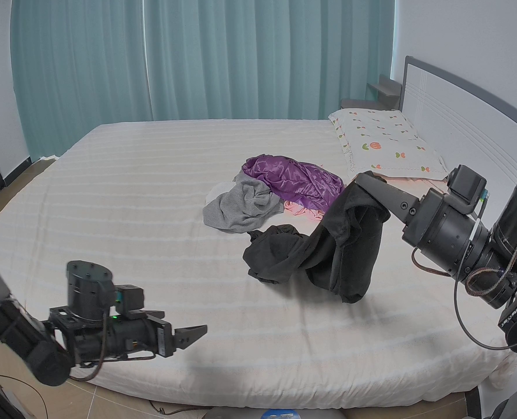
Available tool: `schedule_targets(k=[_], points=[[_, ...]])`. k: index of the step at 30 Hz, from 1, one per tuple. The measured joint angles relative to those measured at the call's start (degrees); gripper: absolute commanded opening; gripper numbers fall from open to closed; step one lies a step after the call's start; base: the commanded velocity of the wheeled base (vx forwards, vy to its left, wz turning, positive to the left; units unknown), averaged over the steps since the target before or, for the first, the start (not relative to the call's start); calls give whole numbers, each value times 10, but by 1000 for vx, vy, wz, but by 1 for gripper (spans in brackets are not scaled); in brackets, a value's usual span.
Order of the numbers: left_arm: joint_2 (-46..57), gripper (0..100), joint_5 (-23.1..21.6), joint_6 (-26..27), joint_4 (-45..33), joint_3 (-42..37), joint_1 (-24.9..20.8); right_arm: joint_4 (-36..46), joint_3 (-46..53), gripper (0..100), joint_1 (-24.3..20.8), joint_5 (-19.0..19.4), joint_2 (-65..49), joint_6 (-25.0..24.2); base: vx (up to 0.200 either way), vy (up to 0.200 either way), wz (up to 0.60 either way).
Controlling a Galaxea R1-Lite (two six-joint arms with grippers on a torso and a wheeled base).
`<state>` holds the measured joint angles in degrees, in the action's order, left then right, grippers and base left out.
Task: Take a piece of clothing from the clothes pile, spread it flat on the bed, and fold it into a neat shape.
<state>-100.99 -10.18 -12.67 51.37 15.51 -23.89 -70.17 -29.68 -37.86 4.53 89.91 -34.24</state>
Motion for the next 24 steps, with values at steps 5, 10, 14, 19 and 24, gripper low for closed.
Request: schedule_targets(k=[5,10,14,19,24], points=[[-123,100,43,-10,67,55,-49,-2,0,0,-3,-1,-4,0,0,0,0],[-216,100,64,-15,93,130,-86,0,9,0,-17,-2,-19,1,0,0,0],[-270,100,70,-17,100,190,-100,1,12,0,-27,-2,-30,3,0,0,0],[-327,100,91,-24,106,268,-104,1,11,0,-32,-2,-37,5,0,0,0],[-383,100,114,-31,110,352,-104,1,6,0,-32,-2,-41,7,0,0,0]])
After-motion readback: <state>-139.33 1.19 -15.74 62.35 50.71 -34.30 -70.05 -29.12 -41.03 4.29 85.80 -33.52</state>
